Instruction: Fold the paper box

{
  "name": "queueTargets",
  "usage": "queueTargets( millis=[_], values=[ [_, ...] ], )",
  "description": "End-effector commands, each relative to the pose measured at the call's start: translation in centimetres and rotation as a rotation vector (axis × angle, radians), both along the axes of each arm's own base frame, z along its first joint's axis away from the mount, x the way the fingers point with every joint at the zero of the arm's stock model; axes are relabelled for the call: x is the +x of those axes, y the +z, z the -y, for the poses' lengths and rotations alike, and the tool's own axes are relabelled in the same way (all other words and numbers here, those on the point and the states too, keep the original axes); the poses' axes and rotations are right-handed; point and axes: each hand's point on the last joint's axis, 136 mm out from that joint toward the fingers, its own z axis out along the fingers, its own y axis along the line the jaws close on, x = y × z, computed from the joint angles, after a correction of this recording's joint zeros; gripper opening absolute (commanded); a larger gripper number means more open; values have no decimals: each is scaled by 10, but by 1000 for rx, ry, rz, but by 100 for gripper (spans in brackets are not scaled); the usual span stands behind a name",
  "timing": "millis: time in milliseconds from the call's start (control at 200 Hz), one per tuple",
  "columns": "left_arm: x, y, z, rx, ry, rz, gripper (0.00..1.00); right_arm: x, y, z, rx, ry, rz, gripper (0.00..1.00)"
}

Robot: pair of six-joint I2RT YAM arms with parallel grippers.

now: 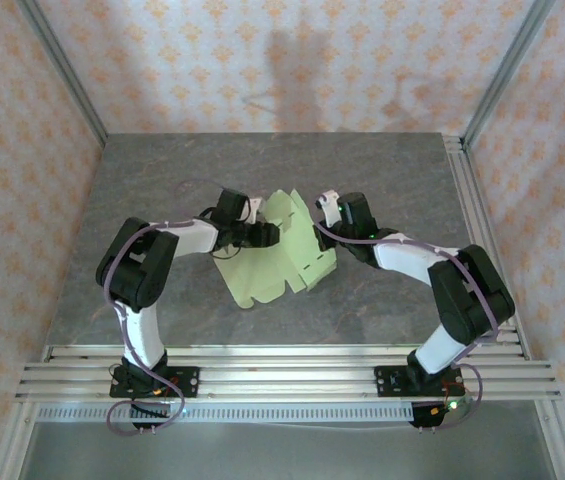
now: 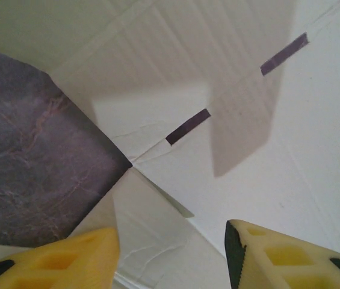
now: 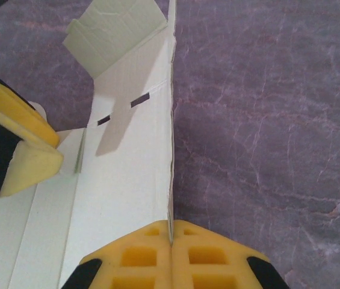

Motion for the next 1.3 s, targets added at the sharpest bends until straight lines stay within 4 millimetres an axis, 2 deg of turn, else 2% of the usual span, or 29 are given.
queueTargets(
  millis=[0,125,310,541,946,1066,1141,1296],
  values=[
    [-6,-29,-6,69,54,-82,48,6,5,1,-40,-1,33,0],
    [-6,-41,-12,100,87,-113,46,5,3,1,-63,4,30,0],
    [-4,-42,-18,167,125,-128,31,4,1,-3,-109,22,35,0],
    [-14,-45,-26,447,86,-155,16,3,0,-7,-147,31,45,0],
    [-39,-69,-45,788,29,-236,14,3,6,-9,-110,19,54,0],
    [-41,-69,-48,798,33,-239,14,3,7,-8,-108,16,55,0],
    [-39,-64,-41,758,28,-214,14,3,8,-8,-108,15,57,0],
    [-28,-35,-18,558,60,-113,17,4,11,-7,-105,8,66,0]
  ],
)
